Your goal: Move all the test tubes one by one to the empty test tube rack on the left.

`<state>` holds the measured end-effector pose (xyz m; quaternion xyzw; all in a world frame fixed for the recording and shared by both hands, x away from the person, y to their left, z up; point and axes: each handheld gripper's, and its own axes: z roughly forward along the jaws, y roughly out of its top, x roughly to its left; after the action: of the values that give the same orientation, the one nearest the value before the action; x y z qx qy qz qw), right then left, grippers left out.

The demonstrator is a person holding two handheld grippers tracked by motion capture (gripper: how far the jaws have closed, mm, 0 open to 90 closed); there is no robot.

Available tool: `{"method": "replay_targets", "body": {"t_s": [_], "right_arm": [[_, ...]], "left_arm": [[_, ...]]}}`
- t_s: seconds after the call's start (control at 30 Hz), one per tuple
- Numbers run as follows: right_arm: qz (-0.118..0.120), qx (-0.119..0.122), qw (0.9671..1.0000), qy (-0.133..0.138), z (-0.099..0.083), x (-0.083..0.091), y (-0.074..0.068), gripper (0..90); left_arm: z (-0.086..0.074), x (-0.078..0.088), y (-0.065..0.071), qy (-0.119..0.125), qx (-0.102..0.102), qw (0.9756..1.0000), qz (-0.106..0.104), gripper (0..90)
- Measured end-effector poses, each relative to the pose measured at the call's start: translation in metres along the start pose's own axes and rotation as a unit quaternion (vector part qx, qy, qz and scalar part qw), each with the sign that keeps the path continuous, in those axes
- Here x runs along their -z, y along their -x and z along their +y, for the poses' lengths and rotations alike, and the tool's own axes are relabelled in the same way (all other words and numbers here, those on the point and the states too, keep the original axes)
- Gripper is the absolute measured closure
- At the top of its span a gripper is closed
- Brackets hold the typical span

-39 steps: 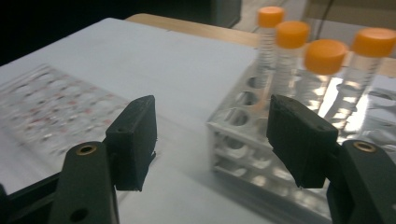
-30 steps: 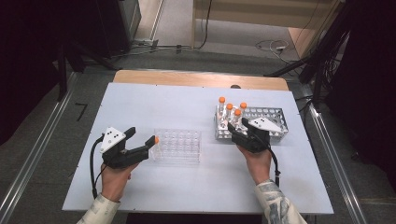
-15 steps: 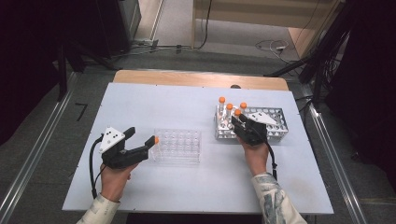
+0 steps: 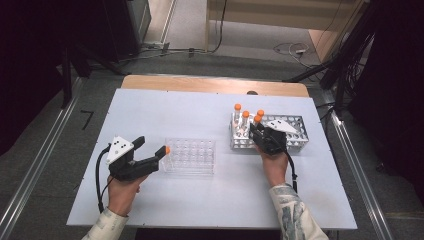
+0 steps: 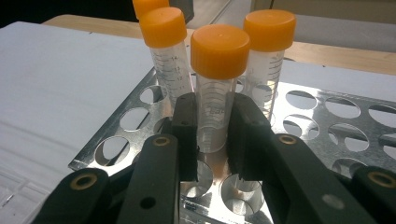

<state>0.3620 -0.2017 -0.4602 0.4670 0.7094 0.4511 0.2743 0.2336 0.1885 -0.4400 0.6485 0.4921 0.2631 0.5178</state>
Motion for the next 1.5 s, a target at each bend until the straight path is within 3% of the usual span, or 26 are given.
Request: {"method": "replay_targets", "body": {"t_s": [0.4, 0.73, 0.87, 1.2, 1.5], "right_arm": [[-0.006, 0.006, 0.9995, 0.03, 0.009, 0.012, -0.002, 71.5], [-0.008, 0.008, 0.9977, 0.067, 0.021, 0.03, -0.002, 71.8], [-0.004, 0.009, 0.9975, 0.07, 0.022, 0.035, -0.002, 71.8], [0.031, 0.034, 0.9966, 0.069, 0.022, 0.056, -0.015, 72.0], [0.068, 0.053, 0.9948, 0.053, 0.006, 0.076, -0.031, 72.0]], "left_arm": [[0.0, 0.0, 0.002, 0.001, -0.005, 1.0, 0.007, 14.5], [0.001, 0.0, 0.005, 0.006, -0.014, 0.9999, 0.007, 14.3], [0.002, 0.002, 0.007, 0.008, -0.019, 0.9998, 0.006, 14.3], [0.004, 0.005, 0.01, 0.019, -0.021, 0.9996, 0.003, 14.4], [0.005, 0.009, 0.013, 0.022, -0.027, 0.9994, 0.001, 14.6]]}}
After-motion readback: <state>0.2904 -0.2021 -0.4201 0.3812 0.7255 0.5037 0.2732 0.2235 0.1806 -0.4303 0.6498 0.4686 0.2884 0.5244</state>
